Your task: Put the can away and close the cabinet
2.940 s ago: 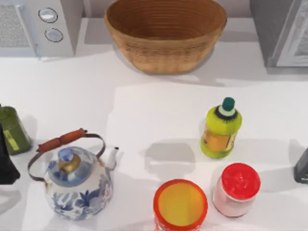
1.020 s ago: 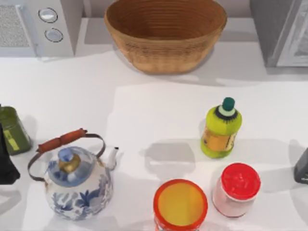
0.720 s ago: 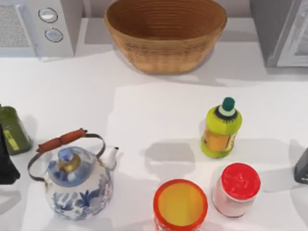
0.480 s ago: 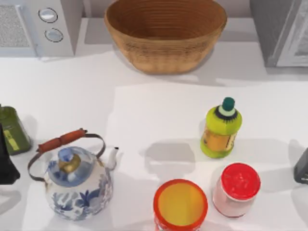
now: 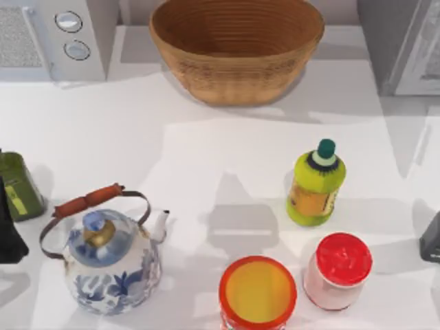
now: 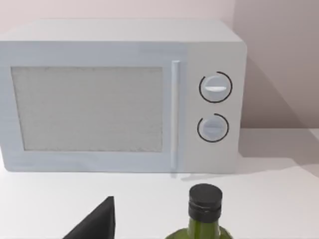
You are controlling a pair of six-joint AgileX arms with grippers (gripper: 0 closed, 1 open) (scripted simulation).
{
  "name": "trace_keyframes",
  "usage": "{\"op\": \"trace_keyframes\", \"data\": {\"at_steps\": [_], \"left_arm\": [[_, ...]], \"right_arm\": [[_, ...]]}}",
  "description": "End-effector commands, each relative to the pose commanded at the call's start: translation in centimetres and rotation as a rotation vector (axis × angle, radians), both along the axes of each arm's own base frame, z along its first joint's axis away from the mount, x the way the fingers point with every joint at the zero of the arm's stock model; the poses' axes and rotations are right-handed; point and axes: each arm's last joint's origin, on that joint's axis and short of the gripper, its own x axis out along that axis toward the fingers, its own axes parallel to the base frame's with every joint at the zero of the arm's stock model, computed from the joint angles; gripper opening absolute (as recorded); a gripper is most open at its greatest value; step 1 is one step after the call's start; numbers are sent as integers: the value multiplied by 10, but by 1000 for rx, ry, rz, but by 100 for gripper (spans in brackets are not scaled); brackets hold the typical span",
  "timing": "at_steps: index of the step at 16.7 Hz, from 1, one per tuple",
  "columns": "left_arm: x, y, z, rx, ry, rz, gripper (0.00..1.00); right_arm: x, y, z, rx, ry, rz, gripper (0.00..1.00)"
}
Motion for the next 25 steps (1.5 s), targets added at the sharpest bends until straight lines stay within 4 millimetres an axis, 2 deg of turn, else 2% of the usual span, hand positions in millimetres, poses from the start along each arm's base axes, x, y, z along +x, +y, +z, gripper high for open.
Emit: {"op": "trace_keyframes", "data": {"at_steps": [2, 4, 7, 10, 14, 17, 18, 19, 21, 25], "left_arm": [[0, 0, 0, 0, 0, 0, 100], [0, 0, 0, 0, 0, 0, 100], [0, 0, 0, 0, 0, 0, 100], [0, 0, 0, 0, 0, 0, 100], [0, 0, 0, 0, 0, 0, 100], [0, 0, 0, 0, 0, 0, 100], [0, 0, 0, 0, 0, 0, 100], [0, 0, 0, 0, 0, 0, 100], [0, 0, 0, 0, 0, 0, 100], [0, 0, 0, 0, 0, 0, 100]], "right_arm": [[14, 45, -1, -21, 14, 0, 100], [16, 92, 1, -47, 7, -1, 100], [0, 151, 9, -71, -35, -3, 100], [-24, 187, 18, -73, -82, -4, 100], [-40, 202, 23, -66, -112, -5, 100], [-40, 202, 23, -66, -112, -5, 100], [-46, 192, 27, -77, -122, -53, 100], [-45, 192, 27, -77, -123, -53, 100], [-36, 192, 29, -75, -126, -53, 100], [-6, 193, 27, -79, -117, -53, 100]]}}
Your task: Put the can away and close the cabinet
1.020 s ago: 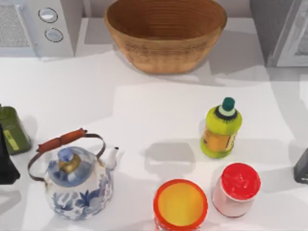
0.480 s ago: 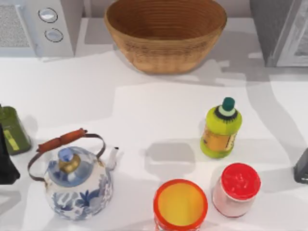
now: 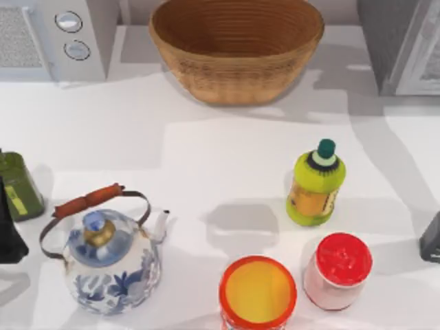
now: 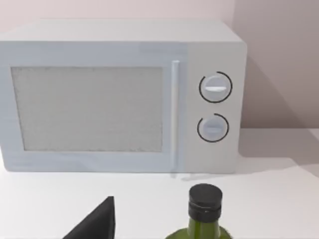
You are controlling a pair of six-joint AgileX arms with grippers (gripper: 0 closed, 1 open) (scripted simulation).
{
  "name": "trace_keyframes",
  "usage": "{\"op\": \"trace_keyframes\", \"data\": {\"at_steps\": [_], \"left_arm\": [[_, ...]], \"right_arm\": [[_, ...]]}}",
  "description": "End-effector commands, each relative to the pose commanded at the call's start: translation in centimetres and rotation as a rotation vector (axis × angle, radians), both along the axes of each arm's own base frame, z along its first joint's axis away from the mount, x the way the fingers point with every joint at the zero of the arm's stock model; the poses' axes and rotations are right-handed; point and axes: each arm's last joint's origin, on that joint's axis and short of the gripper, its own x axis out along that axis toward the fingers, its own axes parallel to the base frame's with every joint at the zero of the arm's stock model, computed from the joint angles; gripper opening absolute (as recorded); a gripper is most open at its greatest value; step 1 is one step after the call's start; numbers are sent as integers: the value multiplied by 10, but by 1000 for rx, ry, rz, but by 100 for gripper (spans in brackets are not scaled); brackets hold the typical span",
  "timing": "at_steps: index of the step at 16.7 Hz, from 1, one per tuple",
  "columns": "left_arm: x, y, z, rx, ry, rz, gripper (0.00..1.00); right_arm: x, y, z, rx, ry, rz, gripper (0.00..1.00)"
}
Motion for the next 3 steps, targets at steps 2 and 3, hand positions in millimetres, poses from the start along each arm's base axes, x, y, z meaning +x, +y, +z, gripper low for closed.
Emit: {"op": "trace_keyframes", "data": {"at_steps": [2, 3], "left_arm": [[0, 0, 0, 0, 0, 0, 100], [0, 0, 0, 0, 0, 0, 100]], "right_arm": [[9, -2, 1, 1, -5, 0, 100], [10, -2, 1, 2, -5, 0, 100]]}}
